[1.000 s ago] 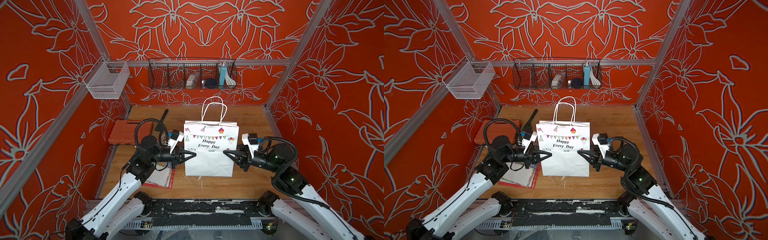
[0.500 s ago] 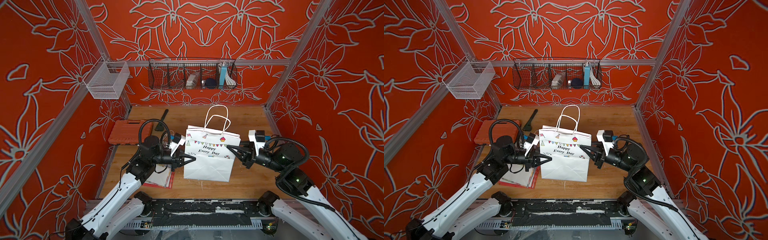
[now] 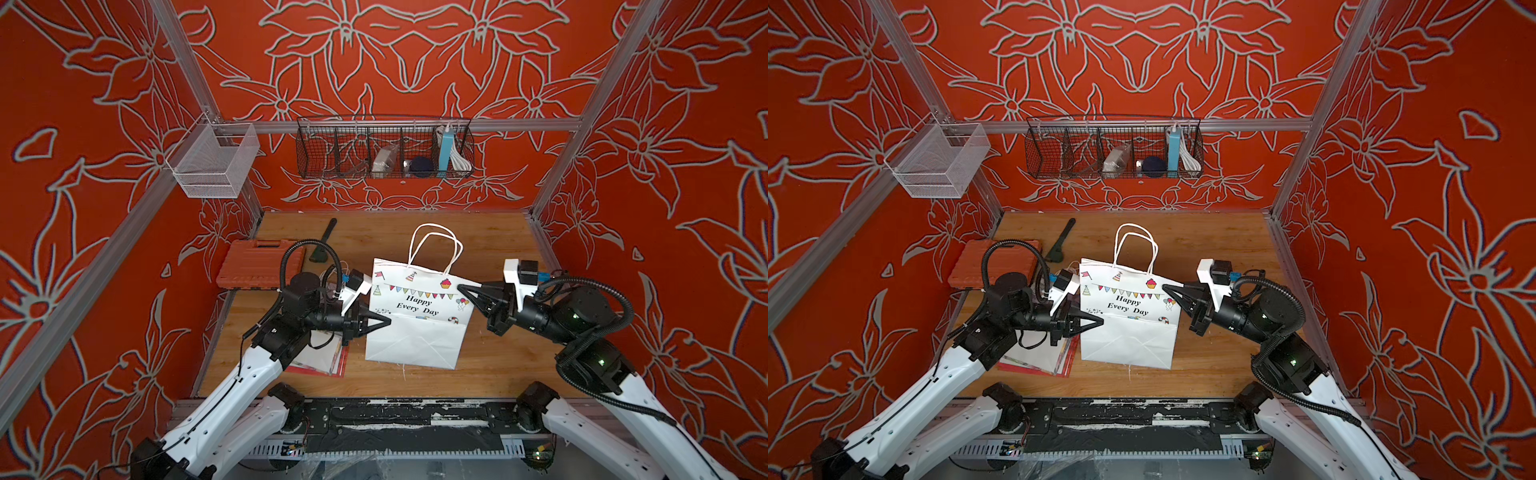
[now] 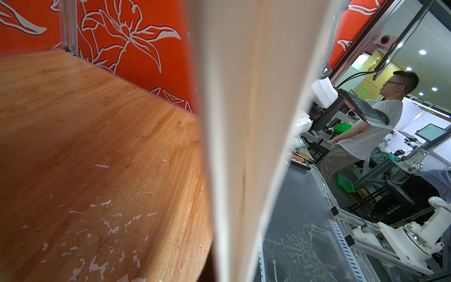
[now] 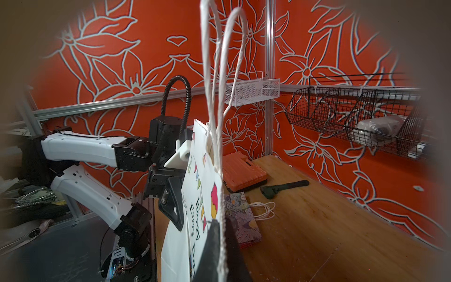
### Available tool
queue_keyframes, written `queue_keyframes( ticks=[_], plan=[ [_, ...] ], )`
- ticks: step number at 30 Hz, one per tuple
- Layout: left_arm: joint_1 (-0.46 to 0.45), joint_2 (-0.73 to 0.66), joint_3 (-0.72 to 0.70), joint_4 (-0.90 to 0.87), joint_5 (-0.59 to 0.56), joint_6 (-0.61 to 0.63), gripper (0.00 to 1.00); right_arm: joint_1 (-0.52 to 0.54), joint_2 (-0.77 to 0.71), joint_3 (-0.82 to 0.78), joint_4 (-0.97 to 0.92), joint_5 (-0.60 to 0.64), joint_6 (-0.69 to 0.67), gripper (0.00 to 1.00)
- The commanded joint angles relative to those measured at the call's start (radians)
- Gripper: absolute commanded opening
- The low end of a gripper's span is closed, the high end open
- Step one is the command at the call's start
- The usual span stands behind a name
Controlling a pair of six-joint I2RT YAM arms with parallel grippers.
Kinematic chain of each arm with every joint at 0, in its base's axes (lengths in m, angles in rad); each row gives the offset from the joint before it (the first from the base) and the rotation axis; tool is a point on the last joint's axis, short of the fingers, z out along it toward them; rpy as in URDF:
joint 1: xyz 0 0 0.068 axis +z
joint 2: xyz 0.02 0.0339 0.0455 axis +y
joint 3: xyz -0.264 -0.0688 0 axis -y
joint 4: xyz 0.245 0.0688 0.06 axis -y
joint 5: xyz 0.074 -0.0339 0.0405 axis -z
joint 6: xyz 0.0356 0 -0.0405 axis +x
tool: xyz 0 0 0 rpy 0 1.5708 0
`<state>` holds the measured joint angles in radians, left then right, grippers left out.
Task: Put away the paper bag
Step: Press the paper bag.
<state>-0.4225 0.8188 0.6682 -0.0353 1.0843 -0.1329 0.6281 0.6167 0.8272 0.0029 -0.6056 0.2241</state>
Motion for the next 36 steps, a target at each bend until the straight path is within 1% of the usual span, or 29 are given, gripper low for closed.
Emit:
queue_keyframes(
  ticks=[1,2,3,5,8,9,10,11,13,14,16,18,19,22,24,26,28,30,32,33,36],
  plan=[
    [-0.004,-0.006,-0.015,-0.019,0.012,0.022,0.00,-0.004,-0.014,0.049,0.046,0.007,-0.021,0.03],
    [-0.004,-0.007,-0.015,-0.020,0.013,0.024,0.00,-0.004,-0.016,0.049,0.045,0.004,-0.025,0.15],
    [-0.004,-0.009,-0.015,-0.019,0.013,0.025,0.00,-0.003,-0.019,0.049,0.043,-0.002,-0.031,0.16],
    [-0.004,-0.018,-0.015,-0.016,0.007,0.026,0.00,-0.003,-0.031,0.046,0.034,-0.015,-0.050,0.00],
    [-0.004,-0.044,-0.014,0.006,0.002,0.018,0.00,-0.003,-0.067,0.028,0.020,-0.020,-0.077,0.00],
    [-0.004,-0.049,-0.012,0.009,0.002,0.018,0.00,-0.004,-0.081,0.023,0.010,-0.005,-0.082,0.04],
    [-0.004,-0.054,-0.009,0.008,0.000,0.018,0.00,-0.003,-0.095,0.018,-0.011,0.008,-0.096,0.17],
    [-0.004,-0.057,-0.003,0.009,-0.004,0.016,0.00,-0.004,-0.107,0.017,-0.043,0.008,-0.115,0.28],
    [-0.004,-0.065,0.004,0.020,-0.004,0.011,0.00,-0.004,-0.126,0.016,-0.115,0.023,-0.147,0.47],
    [-0.004,-0.073,0.007,0.036,-0.006,0.004,0.00,-0.004,-0.138,0.014,-0.166,0.040,-0.167,0.55],
    [-0.004,-0.097,0.007,0.084,-0.009,-0.018,0.00,-0.004,-0.163,0.002,-0.258,0.084,-0.194,0.65],
    [-0.003,-0.121,0.011,0.133,-0.007,-0.039,0.00,-0.004,-0.190,-0.025,-0.324,0.100,-0.208,0.70],
    [-0.004,-0.131,0.014,0.151,-0.007,-0.046,0.00,-0.003,-0.201,-0.041,-0.347,0.085,-0.210,0.72],
    [-0.004,-0.141,0.033,0.179,-0.007,-0.064,0.00,-0.004,-0.194,-0.076,-0.355,-0.027,-0.184,0.77],
    [-0.005,-0.137,0.042,0.194,-0.003,-0.076,0.00,-0.003,-0.165,-0.084,-0.330,-0.106,-0.157,0.79],
    [-0.008,-0.133,0.045,0.212,-0.001,-0.088,0.00,-0.002,-0.127,-0.082,-0.302,-0.155,-0.134,0.80],
    [-0.014,-0.132,0.044,0.224,-0.002,-0.090,0.00,-0.004,-0.094,-0.077,-0.258,-0.188,-0.111,0.80],
    [-0.022,-0.129,0.039,0.233,-0.012,-0.095,0.00,-0.004,-0.070,-0.077,-0.197,-0.231,-0.076,0.77],
    [-0.029,-0.123,0.034,0.238,-0.021,-0.099,0.00,-0.004,-0.054,-0.083,-0.114,-0.265,-0.041,0.70],
    [-0.031,-0.121,0.030,0.239,-0.027,-0.100,0.00,-0.003,-0.051,-0.086,-0.079,-0.261,-0.028,0.64],
    [-0.039,-0.113,0.020,0.253,-0.048,-0.120,0.00,-0.004,-0.046,-0.104,0.021,-0.223,0.026,0.41]
  ],
)
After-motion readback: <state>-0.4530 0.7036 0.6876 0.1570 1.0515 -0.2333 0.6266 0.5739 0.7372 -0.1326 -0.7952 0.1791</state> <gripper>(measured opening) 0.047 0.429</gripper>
